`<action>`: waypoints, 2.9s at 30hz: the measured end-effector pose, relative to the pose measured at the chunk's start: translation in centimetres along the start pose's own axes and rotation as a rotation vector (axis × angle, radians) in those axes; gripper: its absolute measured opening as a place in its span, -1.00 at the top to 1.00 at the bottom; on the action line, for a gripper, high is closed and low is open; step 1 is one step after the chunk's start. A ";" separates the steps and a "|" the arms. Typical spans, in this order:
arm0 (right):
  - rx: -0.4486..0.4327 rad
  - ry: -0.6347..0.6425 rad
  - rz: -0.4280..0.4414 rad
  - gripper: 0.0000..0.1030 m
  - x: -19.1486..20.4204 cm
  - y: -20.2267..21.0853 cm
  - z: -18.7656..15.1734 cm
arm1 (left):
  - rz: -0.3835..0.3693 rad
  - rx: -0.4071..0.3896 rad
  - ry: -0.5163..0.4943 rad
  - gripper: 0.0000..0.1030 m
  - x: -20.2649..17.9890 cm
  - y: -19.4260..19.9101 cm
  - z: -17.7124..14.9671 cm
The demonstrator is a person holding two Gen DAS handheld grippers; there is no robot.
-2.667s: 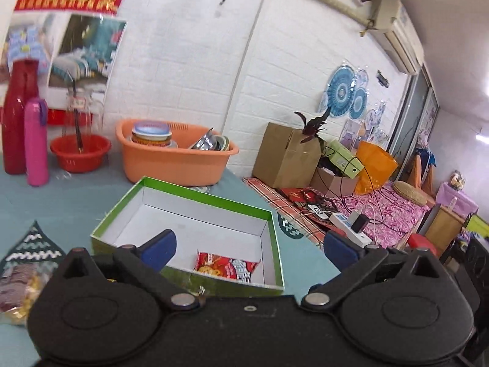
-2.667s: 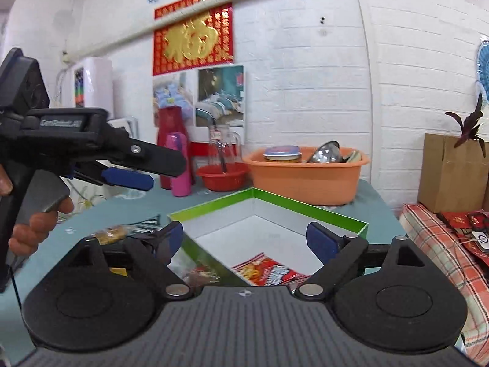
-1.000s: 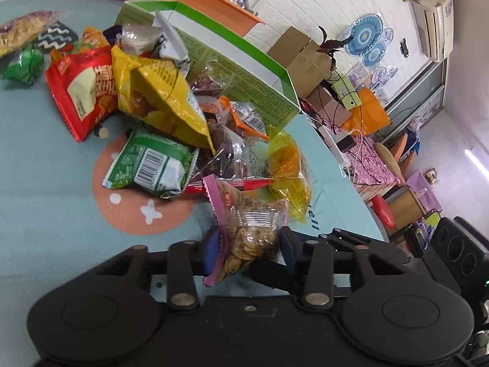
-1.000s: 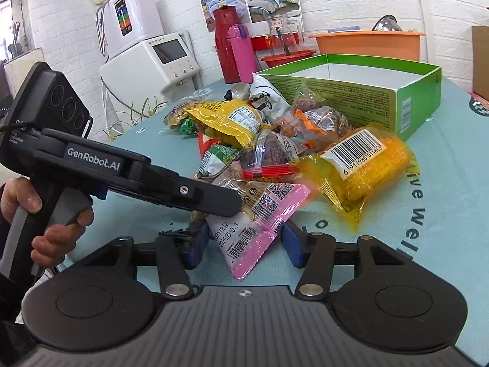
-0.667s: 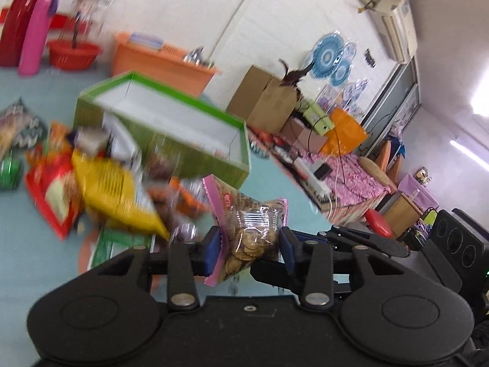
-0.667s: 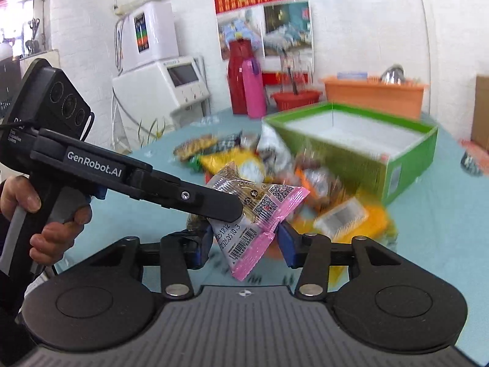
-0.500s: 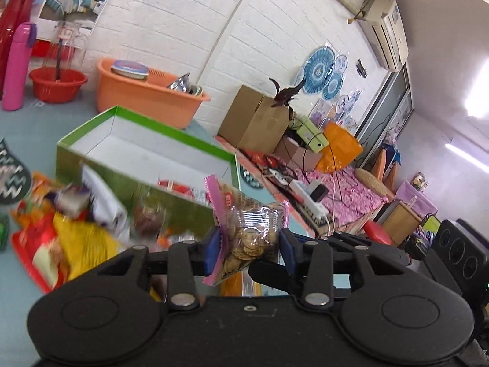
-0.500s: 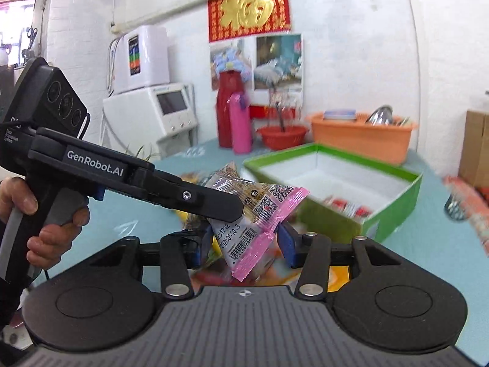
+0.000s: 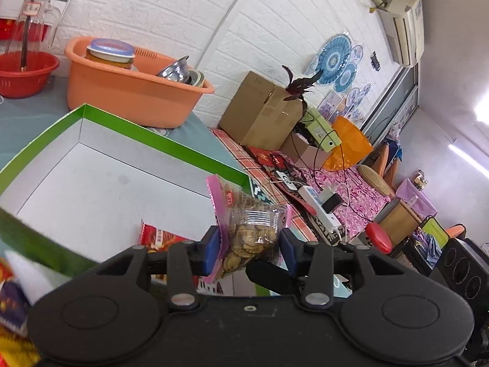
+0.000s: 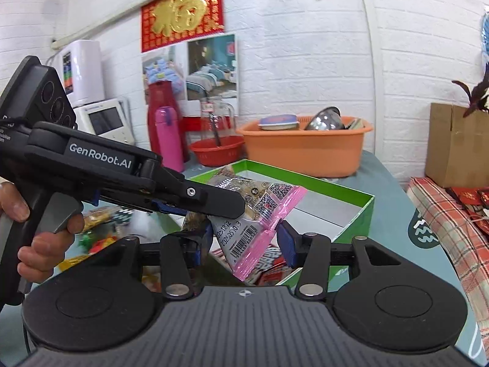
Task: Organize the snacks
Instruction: 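Carry the nut bag over the green box and release it inside, then grasp the yellow barcode-labelled bag with both grippers, then lower the yellow bag into the green box and open both grippers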
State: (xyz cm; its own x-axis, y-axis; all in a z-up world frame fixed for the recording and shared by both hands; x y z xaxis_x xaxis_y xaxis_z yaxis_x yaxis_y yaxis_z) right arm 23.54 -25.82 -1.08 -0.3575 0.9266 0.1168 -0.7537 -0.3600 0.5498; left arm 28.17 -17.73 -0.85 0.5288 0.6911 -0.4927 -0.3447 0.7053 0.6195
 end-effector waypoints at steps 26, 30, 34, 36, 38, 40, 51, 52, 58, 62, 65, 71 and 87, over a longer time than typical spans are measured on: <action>-0.134 0.159 -0.143 -1.00 2.9 5.7 -0.9 | 0.166 -0.211 -0.008 -1.00 -1.9 9.8 -4.3; -0.105 0.119 -0.128 -1.00 3.7 6.8 -3.3 | 0.189 -0.206 0.000 -1.00 -2.2 10.5 -7.7; -0.058 0.037 -0.066 -1.00 4.3 6.7 -6.2 | 0.136 -0.151 0.046 -1.00 -2.2 9.7 -10.9; -0.021 0.002 -0.048 -1.00 4.6 6.4 -7.8 | 0.125 -0.129 0.058 -1.00 -2.3 9.2 -12.1; -0.008 -0.038 -0.049 -1.00 4.5 6.0 -9.0 | 0.107 -0.108 0.077 -1.00 -2.4 8.6 -13.0; 0.025 -0.076 -0.047 -1.00 4.5 5.5 -10.3 | 0.085 -0.082 0.083 -1.00 -2.6 7.9 -13.6; 0.133 -0.175 0.045 -1.00 5.6 3.4 -12.9 | 0.098 0.131 -0.037 -0.64 -4.2 1.2 -13.5; 0.136 -0.180 0.040 -1.00 5.5 3.3 -13.0 | 0.095 0.149 -0.044 -0.51 -4.2 0.6 -13.4; 0.136 -0.235 0.062 -1.00 4.5 3.3 -12.8 | 0.101 0.167 -0.033 -0.51 -3.9 -0.4 -12.3; 0.142 -0.245 0.089 -1.00 4.7 2.8 -12.7 | 0.102 0.204 -0.056 -0.49 -4.2 -1.7 -12.3; 0.140 -0.251 0.104 -1.00 4.7 2.7 -12.7 | 0.112 0.207 -0.065 -0.47 -4.1 -1.9 -12.4; 0.133 -0.268 0.108 -0.97 4.1 3.0 -12.9 | 0.132 0.215 -0.071 -0.36 -3.8 -2.3 -13.1; -0.036 -0.112 0.056 -0.52 4.9 7.3 -7.1 | 0.106 -0.014 -0.127 -0.23 -7.3 3.3 -8.2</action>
State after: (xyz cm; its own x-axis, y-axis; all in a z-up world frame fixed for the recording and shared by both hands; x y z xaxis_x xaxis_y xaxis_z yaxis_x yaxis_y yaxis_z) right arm 12.36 -24.70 -2.35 -0.3370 0.9107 0.2390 -0.7545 -0.4130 0.5100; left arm 16.79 -19.19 -0.26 0.5826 0.7367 -0.3434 -0.4136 0.6324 0.6550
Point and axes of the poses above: each gripper's, at about its wrist camera, not at the fingertips, and y roughly against the way its jaws point, x to its left, z to its top, the point moved 10 cm from there along -y, roughly the way its jaws point, and after that the axes turned 14 degrees about x, right-handed, at the moved point
